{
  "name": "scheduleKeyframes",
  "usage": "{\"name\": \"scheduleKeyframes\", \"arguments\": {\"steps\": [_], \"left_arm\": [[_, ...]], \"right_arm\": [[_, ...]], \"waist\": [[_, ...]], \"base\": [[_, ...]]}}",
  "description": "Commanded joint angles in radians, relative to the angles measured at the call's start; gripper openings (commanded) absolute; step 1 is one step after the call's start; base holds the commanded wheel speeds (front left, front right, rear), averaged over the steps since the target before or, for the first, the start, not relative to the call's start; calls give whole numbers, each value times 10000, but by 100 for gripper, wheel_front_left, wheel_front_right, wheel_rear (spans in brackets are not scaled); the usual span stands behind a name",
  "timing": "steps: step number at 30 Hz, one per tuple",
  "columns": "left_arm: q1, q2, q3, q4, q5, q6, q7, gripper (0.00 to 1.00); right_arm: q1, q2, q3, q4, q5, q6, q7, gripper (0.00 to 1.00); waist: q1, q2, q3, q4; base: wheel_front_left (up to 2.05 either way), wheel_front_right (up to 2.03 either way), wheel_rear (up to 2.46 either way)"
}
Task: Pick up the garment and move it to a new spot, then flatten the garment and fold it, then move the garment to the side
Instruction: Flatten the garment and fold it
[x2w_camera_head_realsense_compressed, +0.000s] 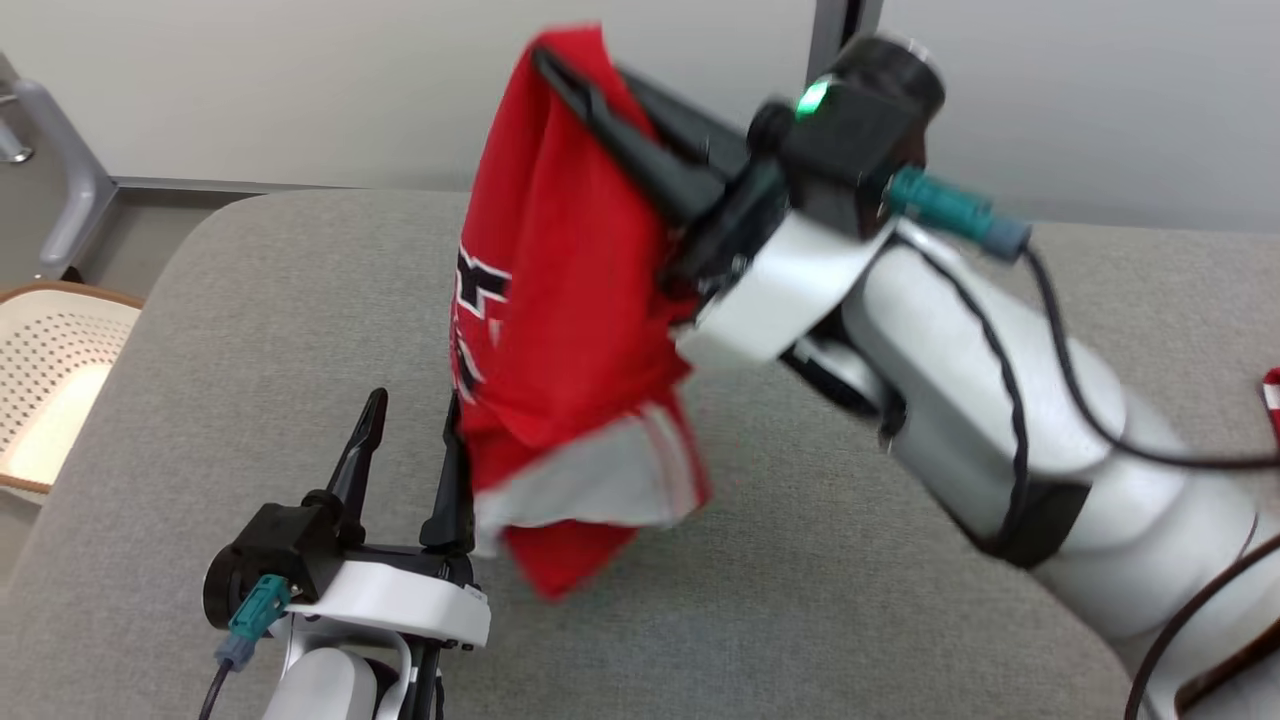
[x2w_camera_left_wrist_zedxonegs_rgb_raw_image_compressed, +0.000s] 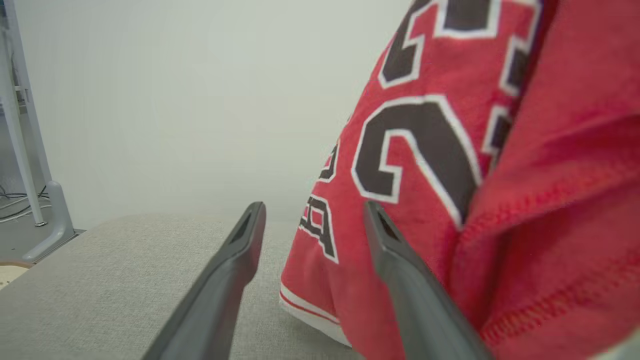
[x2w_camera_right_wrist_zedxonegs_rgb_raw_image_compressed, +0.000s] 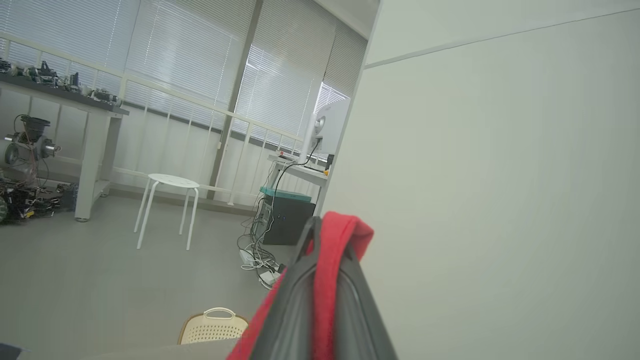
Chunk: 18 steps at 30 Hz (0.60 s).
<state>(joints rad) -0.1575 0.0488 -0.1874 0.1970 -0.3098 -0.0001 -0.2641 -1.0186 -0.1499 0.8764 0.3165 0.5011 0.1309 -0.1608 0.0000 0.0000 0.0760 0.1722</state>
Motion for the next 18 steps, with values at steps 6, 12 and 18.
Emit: {"name": "scheduleKeyframes", "arguments": {"steps": [6,12,18], "left_arm": [[149,33,-61,-65,-128,170,2,100],[212,35,15,-127,-76,206,0,100],[-78,33,-74,-92,36,114,0,100]], "right_arm": [[-1080,-815,408,907,1138,-3,-235,0],[-422,-3139,978,626,3131,-3,244,0],[306,-5682,1843,1264,4158,-5,1474,0]], "waist": [[0,0,-44,254],[0,0,156,170],[0,0,538,-149]], "base": [[0,0,0],[0,0,0],[0,0,0]]}}
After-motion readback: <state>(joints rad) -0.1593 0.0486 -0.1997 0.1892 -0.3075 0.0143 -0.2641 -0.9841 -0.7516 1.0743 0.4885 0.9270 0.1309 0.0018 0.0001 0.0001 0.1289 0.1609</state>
